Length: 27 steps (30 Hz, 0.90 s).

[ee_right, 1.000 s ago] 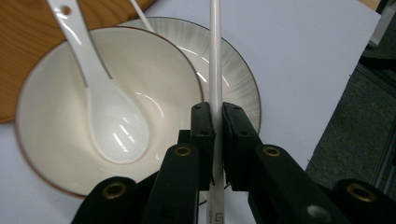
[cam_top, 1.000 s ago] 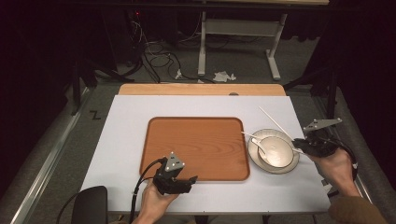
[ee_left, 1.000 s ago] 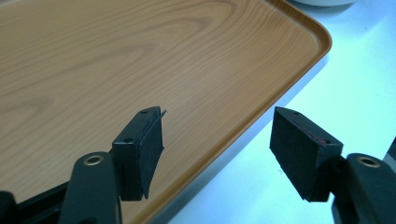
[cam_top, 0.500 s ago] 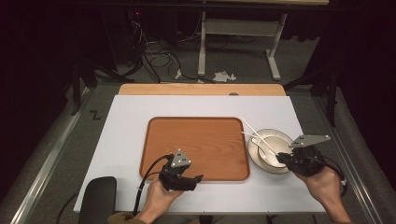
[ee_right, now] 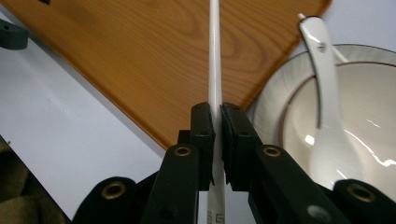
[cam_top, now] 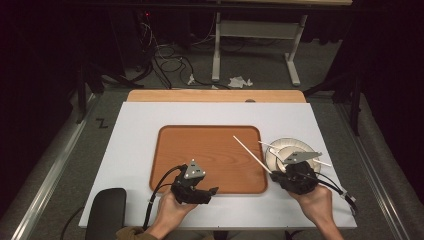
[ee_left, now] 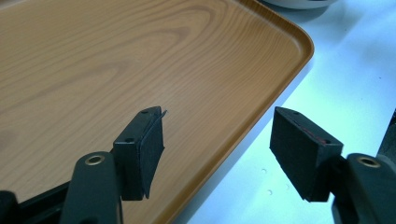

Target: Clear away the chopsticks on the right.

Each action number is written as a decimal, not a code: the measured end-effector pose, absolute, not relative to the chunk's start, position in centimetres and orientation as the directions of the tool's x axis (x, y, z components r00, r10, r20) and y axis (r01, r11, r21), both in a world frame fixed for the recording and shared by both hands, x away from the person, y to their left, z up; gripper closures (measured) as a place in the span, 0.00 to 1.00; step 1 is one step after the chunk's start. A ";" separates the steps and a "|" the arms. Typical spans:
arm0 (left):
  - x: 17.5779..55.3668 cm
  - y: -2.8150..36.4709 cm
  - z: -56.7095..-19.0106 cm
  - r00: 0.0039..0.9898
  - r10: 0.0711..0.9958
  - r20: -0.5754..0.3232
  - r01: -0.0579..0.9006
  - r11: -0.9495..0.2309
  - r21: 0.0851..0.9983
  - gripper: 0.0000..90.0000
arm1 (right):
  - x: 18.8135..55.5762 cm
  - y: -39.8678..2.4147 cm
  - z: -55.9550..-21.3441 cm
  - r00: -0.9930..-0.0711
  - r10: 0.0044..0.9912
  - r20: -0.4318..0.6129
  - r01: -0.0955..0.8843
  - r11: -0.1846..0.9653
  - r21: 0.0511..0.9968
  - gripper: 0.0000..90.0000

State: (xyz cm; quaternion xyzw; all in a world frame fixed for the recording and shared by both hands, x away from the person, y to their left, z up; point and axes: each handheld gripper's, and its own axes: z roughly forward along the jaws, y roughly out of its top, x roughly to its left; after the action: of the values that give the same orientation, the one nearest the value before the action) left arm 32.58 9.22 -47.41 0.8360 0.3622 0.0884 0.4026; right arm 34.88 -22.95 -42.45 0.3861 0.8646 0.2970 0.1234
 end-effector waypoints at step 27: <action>31.2 10.8 -47.5 0.655 0.743 -0.138 0.570 -0.366 0.736 0.39 | 40.3 -17.6 -48.5 -0.643 0.766 -0.006 0.659 0.557 0.506 0.94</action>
State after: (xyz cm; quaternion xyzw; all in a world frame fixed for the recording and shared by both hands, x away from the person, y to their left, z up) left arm 31.23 10.78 -47.53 0.8191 0.4007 0.1092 0.3957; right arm 40.32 -17.59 -48.49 0.4071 0.8749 0.2365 0.1134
